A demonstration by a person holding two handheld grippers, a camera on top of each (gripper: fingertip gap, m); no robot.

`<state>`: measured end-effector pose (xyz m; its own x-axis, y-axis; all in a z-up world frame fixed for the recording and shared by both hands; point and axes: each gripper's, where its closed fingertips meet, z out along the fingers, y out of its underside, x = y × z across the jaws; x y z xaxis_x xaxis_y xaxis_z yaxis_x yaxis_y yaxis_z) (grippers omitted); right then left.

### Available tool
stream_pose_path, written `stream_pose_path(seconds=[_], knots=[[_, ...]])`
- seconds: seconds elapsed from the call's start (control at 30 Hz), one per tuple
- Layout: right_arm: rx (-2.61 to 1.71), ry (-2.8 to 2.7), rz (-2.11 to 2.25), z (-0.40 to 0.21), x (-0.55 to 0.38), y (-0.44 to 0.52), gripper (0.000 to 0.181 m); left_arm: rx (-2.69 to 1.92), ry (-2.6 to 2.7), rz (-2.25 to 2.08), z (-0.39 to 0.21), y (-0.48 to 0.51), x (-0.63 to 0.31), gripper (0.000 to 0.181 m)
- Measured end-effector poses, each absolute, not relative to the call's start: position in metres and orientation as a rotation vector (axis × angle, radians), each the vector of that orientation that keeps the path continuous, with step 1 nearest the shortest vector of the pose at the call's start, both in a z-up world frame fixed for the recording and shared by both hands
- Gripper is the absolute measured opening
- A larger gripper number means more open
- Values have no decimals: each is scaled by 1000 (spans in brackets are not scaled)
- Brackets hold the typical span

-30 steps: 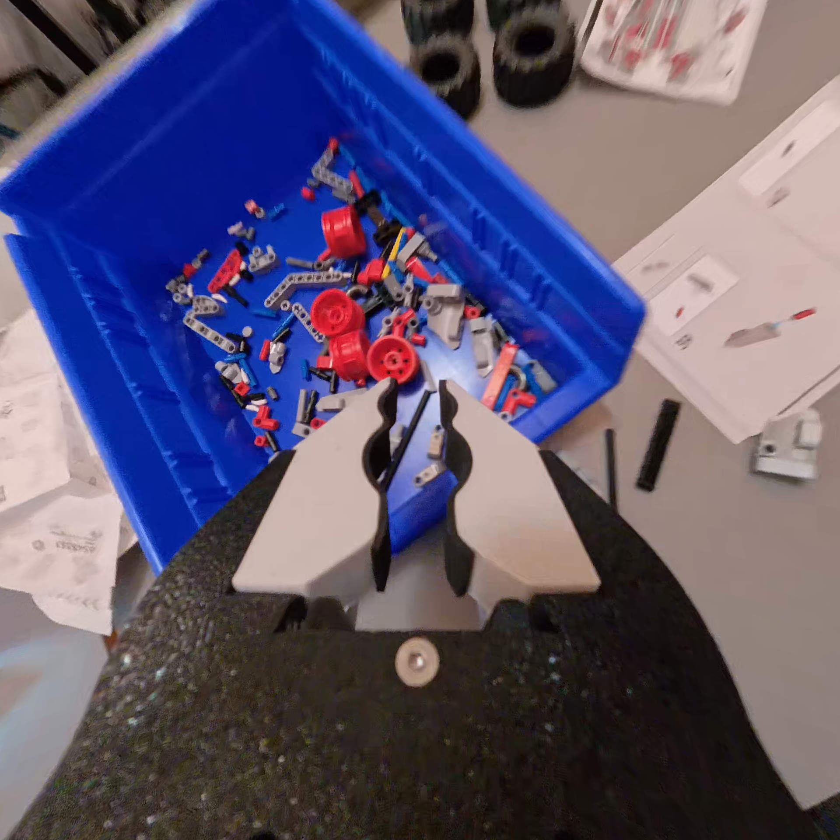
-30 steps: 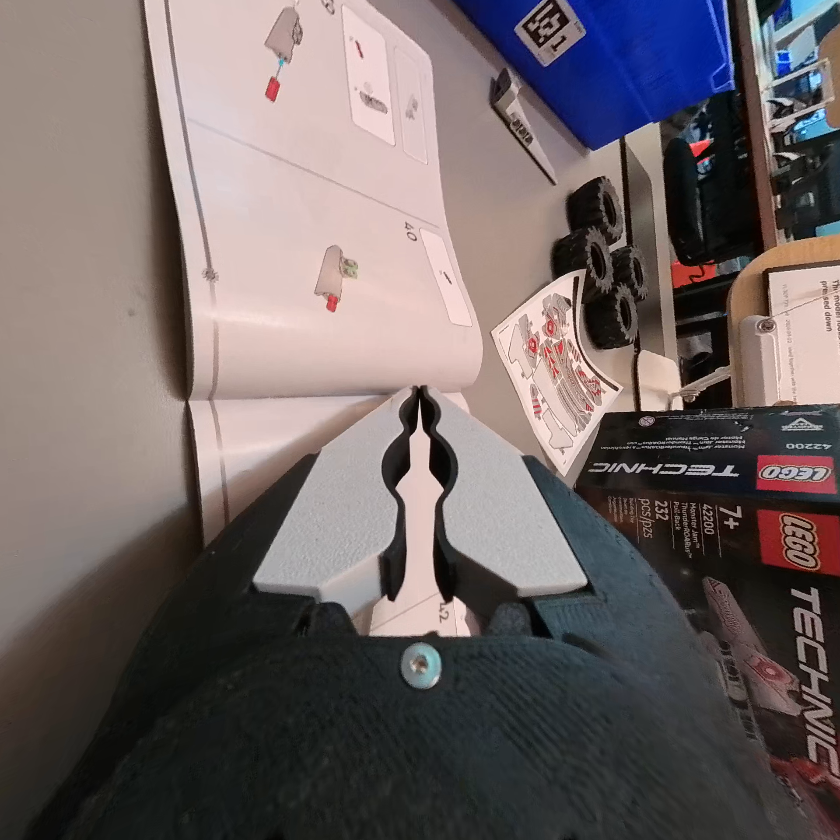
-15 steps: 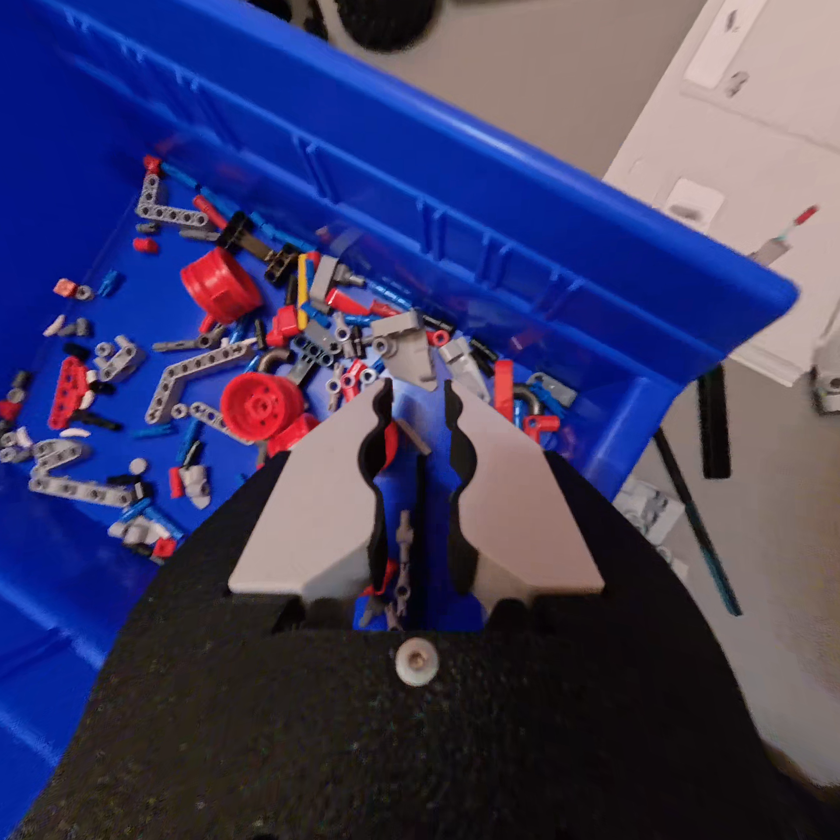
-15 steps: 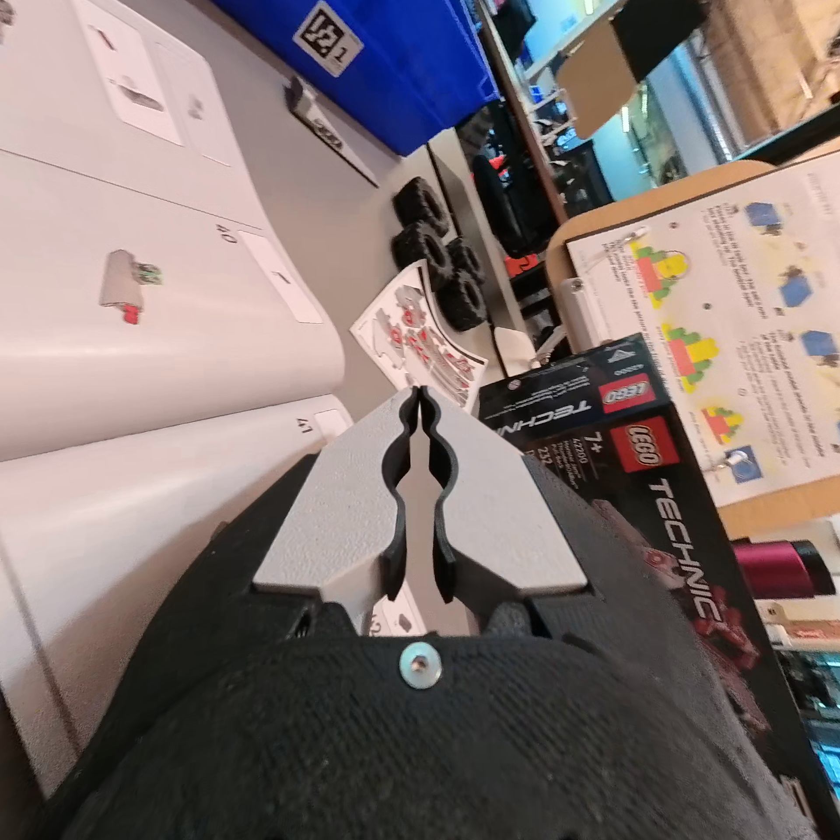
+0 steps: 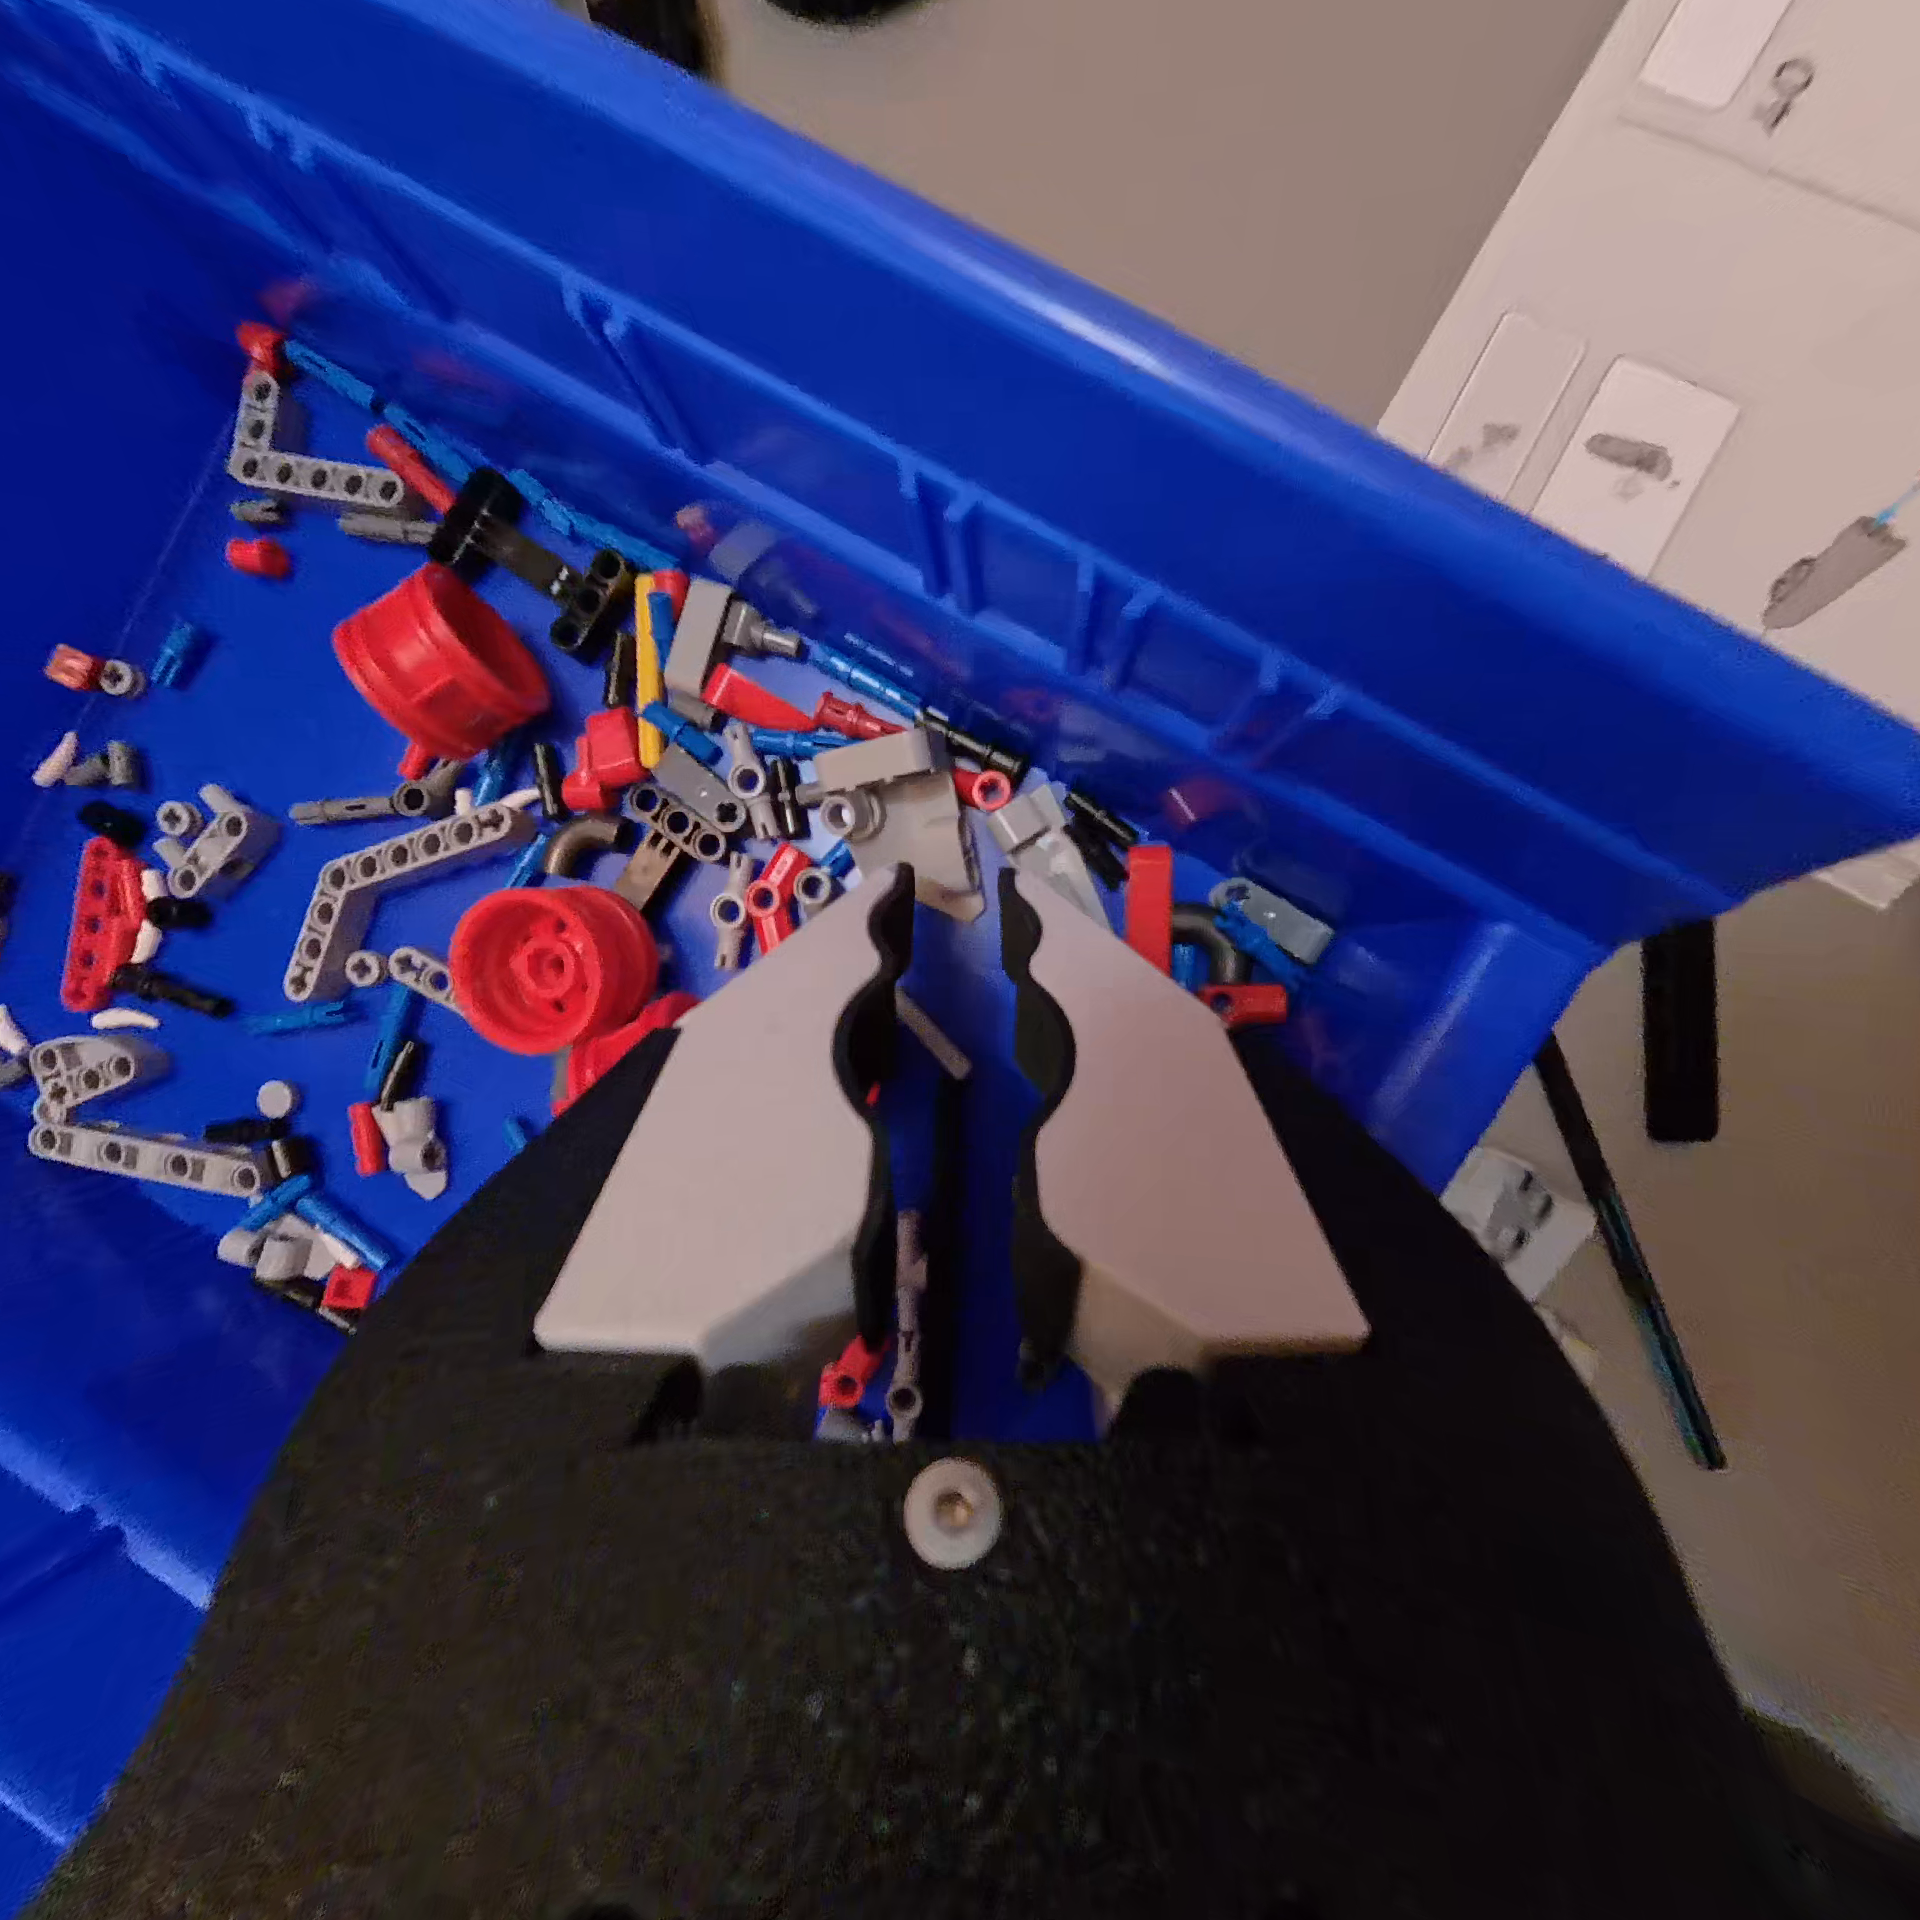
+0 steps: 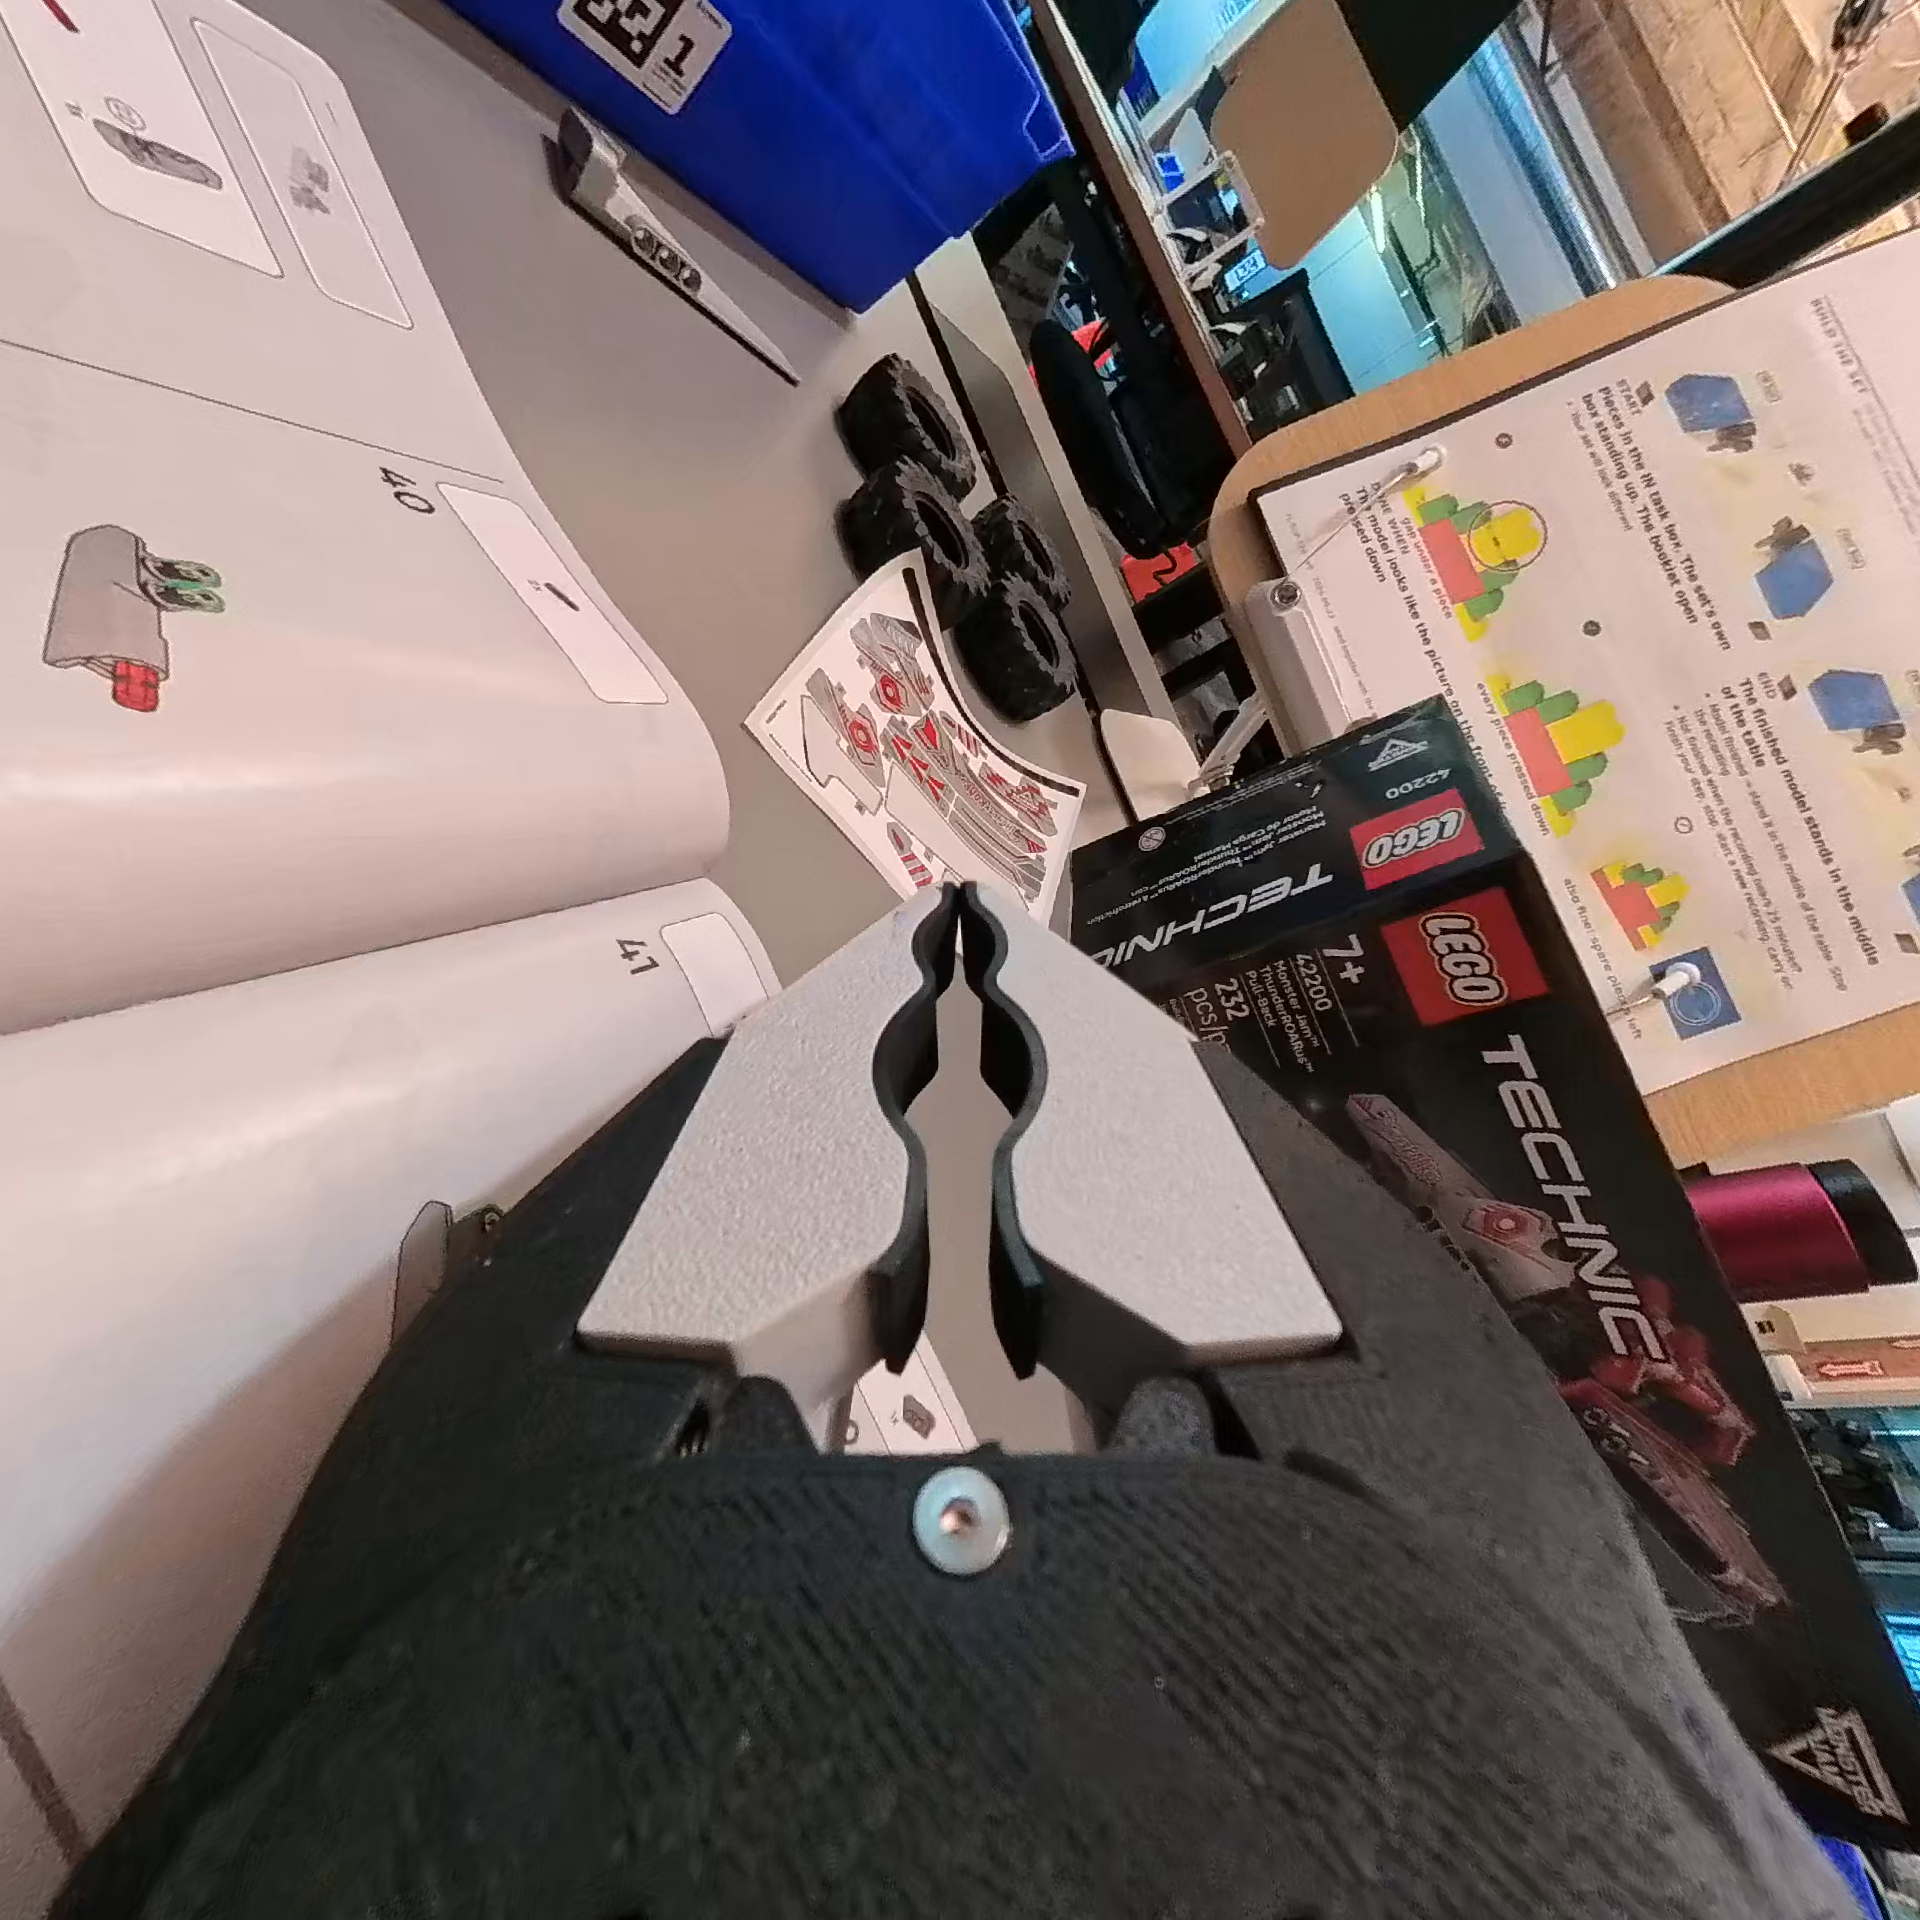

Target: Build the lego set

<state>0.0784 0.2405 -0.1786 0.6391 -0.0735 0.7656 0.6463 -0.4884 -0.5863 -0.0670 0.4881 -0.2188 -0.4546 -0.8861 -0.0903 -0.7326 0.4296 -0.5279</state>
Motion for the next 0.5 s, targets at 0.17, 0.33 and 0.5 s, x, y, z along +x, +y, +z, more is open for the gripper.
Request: stream_pose_path(seconds=[0.17, 0.33, 0.5], knots=[[-1895, -447, -922, -179, 78, 240, 0, -1397, 2388, -517, -228, 492, -74, 14], [-1906, -430, -896, -182, 79, 241, 0, -1443, 2419, -605, -226, 480, -78, 11], [-1912, -435, -898, -184, 80, 241, 0, -1502, 2340, -448, -222, 499, -80, 12]])
